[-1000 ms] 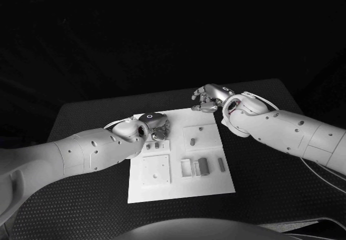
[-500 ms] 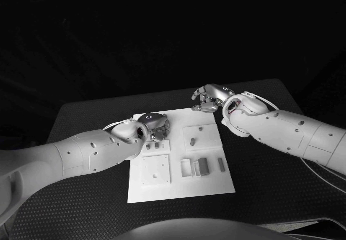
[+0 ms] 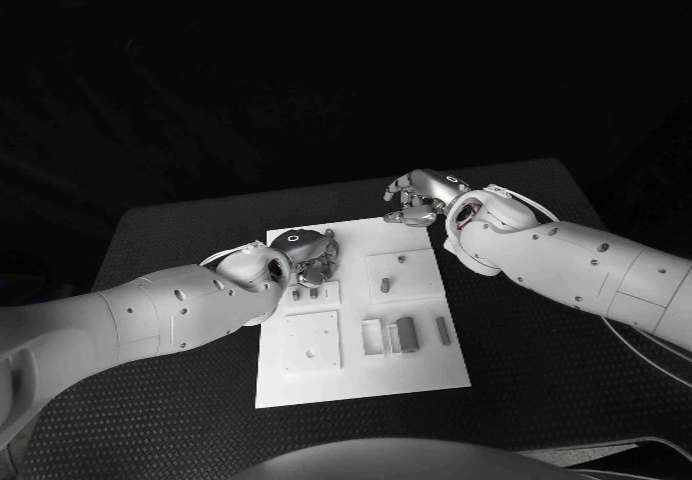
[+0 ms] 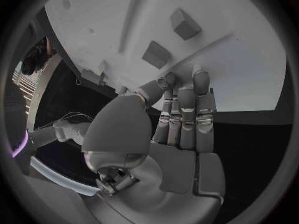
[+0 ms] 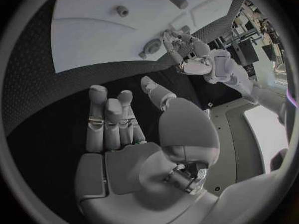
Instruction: Assemble the parts on the task board
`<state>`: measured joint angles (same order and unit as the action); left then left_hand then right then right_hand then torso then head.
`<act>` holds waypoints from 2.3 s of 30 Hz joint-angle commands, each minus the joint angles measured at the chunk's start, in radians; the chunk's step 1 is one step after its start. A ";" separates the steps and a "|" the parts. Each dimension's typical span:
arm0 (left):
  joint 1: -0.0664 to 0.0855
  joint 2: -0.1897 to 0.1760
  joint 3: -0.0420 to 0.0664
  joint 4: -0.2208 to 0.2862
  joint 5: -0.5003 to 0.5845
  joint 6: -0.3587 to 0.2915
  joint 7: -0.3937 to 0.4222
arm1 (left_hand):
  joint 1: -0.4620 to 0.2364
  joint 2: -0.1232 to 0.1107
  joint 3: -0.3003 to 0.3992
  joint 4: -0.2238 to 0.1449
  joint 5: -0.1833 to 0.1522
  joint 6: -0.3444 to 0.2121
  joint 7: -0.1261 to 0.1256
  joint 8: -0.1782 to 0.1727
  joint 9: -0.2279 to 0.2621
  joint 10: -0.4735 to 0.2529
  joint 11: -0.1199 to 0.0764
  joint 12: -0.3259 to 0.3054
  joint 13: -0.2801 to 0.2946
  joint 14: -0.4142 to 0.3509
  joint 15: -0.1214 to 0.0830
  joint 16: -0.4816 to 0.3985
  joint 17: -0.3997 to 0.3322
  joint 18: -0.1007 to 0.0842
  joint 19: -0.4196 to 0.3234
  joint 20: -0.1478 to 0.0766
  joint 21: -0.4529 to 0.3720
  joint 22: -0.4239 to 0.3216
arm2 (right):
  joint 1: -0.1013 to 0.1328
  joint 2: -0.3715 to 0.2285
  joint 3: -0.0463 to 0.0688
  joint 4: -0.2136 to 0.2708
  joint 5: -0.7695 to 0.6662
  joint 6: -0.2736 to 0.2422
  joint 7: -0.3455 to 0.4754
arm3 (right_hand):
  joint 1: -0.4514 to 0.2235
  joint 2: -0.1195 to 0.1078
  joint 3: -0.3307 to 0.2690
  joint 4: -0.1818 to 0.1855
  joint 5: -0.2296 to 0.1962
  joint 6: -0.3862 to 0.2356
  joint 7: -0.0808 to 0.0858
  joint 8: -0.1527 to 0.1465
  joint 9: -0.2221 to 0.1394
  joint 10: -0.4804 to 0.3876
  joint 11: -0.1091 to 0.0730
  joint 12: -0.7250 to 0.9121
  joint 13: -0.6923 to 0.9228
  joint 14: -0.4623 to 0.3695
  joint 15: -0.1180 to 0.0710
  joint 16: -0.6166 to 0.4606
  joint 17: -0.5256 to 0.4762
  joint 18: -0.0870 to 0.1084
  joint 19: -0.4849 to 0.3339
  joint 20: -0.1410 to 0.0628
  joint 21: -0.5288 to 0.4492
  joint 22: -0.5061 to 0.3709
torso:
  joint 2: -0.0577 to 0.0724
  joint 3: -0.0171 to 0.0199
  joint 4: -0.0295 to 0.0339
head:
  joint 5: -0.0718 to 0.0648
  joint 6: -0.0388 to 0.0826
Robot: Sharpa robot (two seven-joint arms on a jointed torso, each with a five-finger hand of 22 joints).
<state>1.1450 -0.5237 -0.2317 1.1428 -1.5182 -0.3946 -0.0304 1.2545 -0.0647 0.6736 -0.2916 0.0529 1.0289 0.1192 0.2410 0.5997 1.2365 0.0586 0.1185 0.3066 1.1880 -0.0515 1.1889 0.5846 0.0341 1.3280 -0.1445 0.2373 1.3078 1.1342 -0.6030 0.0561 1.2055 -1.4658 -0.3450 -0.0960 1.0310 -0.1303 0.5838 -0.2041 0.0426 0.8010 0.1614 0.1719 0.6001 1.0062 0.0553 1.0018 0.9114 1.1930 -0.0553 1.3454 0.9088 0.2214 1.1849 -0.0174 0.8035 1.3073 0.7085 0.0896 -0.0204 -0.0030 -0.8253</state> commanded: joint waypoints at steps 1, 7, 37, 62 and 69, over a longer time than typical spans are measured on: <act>-0.003 -0.005 -0.001 0.005 0.028 -0.022 0.029 | -0.009 0.011 0.004 0.005 0.004 0.007 0.002 0.003 0.000 0.005 0.002 -0.005 0.008 0.009 0.000 0.006 -0.002 0.050 0.004 -0.003 0.006 0.021 | 0.000 -0.001 0.000 0.002 0.000 0.003 0.004 | -0.003 0.004 -0.003 0.004 0.006 0.000 0.008 -0.004 -0.001 -0.007 0.000 0.004 -0.001 0.008 0.000 -0.005 0.001 0.040 0.000 -0.007 -0.005 0.019 | -0.001 0.0001 0.0003 | 0.001 0.001; -0.002 -0.026 0.001 0.028 0.038 -0.032 0.038 | -0.013 0.014 0.005 0.006 0.004 0.008 0.002 0.003 0.000 0.007 0.002 -0.006 0.009 0.011 0.000 0.007 -0.002 0.050 0.007 -0.004 0.006 0.021 | 0.000 -0.001 0.000 0.003 0.000 0.002 0.004 | -0.003 0.003 -0.003 0.004 0.006 0.000 0.008 -0.004 -0.001 -0.007 0.000 0.004 -0.001 0.008 0.000 -0.006 0.001 0.040 0.000 -0.007 -0.005 0.019 | -0.001 0.0001 -0.0005 | 0.000 0.005; 0.017 -0.105 0.072 0.073 0.083 0.007 0.029 | -0.058 0.004 -0.018 0.013 0.002 0.011 0.002 0.007 0.001 0.013 0.000 -0.017 0.016 0.017 -0.002 0.008 -0.004 0.047 0.011 -0.006 0.006 0.021 | 0.000 -0.005 0.000 0.003 0.000 0.002 0.003 | -0.002 0.003 -0.003 0.004 0.006 0.000 0.008 -0.004 -0.001 -0.007 0.000 0.005 -0.002 0.008 0.000 -0.006 0.001 0.040 0.000 -0.007 -0.005 0.019 | -0.001 -0.0001 0.0010 | 0.007 0.012; 0.012 -0.140 0.060 0.076 0.058 0.036 0.021 | -0.062 0.004 -0.021 0.014 0.002 0.015 0.000 0.010 0.002 0.017 -0.001 -0.019 0.019 0.017 -0.004 0.010 -0.004 0.047 0.009 -0.007 0.005 0.022 | 0.000 -0.006 0.000 0.001 0.000 0.004 0.003 | -0.002 0.003 -0.003 0.004 0.006 0.000 0.008 -0.004 -0.001 -0.007 0.000 0.005 -0.003 0.008 0.000 -0.006 0.001 0.040 0.000 -0.007 -0.005 0.019 | 0.000 -0.0006 0.0007 | 0.014 0.008; 0.006 -0.134 0.056 0.075 0.057 0.044 0.021 | -0.063 0.002 -0.022 0.014 0.002 0.014 0.000 0.009 0.001 0.017 -0.001 -0.020 0.019 0.017 -0.004 0.010 -0.004 0.046 0.009 -0.007 0.005 0.022 | 0.000 -0.005 0.000 0.000 0.000 0.004 0.003 | -0.003 0.003 -0.003 0.004 0.006 0.000 0.008 -0.004 -0.001 -0.007 0.000 0.006 -0.003 0.008 0.000 -0.006 0.001 0.040 0.000 -0.007 -0.005 0.019 | 0.000 0.0000 -0.0007 | 0.016 0.006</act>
<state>1.1517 -0.6598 -0.1758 1.2168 -1.4528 -0.3683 -0.0096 1.2004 -0.0616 0.6576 -0.2796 0.0532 1.0362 0.1196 0.2457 0.5996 1.2469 0.0583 0.1042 0.3245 1.2009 -0.0536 1.1961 0.5816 0.0305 1.3369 -0.1425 0.2373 1.3080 1.1341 -0.6087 0.0561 1.2054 -1.4652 -0.3453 -0.0962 1.0310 -0.1303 0.5838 -0.2041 0.0426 0.7993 0.1632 0.1719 0.6002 1.0062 0.0553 1.0012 0.9099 1.1930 -0.0553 1.3454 0.9086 0.2214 1.1860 -0.0193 0.8035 1.3073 0.7089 0.0891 -0.0204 0.0127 -0.8186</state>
